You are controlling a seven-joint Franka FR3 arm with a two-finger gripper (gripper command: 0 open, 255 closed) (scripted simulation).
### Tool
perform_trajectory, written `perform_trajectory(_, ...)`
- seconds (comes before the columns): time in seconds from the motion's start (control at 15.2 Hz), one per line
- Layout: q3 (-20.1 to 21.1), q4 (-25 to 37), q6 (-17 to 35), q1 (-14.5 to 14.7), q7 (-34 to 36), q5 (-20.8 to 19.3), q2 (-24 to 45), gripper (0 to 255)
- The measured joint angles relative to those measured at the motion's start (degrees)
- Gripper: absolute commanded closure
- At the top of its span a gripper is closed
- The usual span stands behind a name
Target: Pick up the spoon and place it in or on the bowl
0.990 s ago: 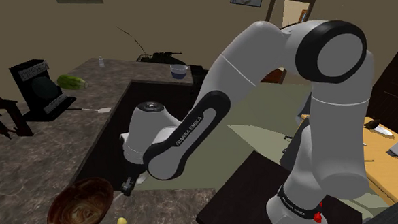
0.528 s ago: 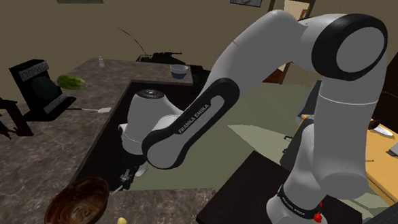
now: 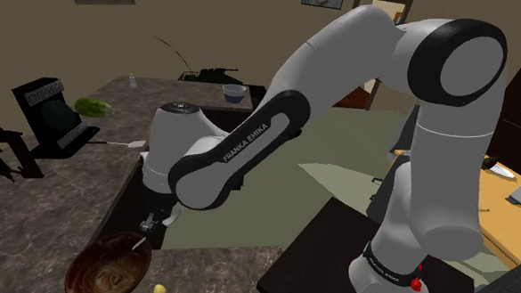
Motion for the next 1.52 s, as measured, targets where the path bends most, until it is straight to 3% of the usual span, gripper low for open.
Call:
perform_trajectory(0.66,-2.4,28.7,-11.0,6.7,7.4,-6.4,17.5,255)
perform_trajectory(1.52,-3.3,29.3,-5.1,7.5,7.6,-7.4,24.0,255)
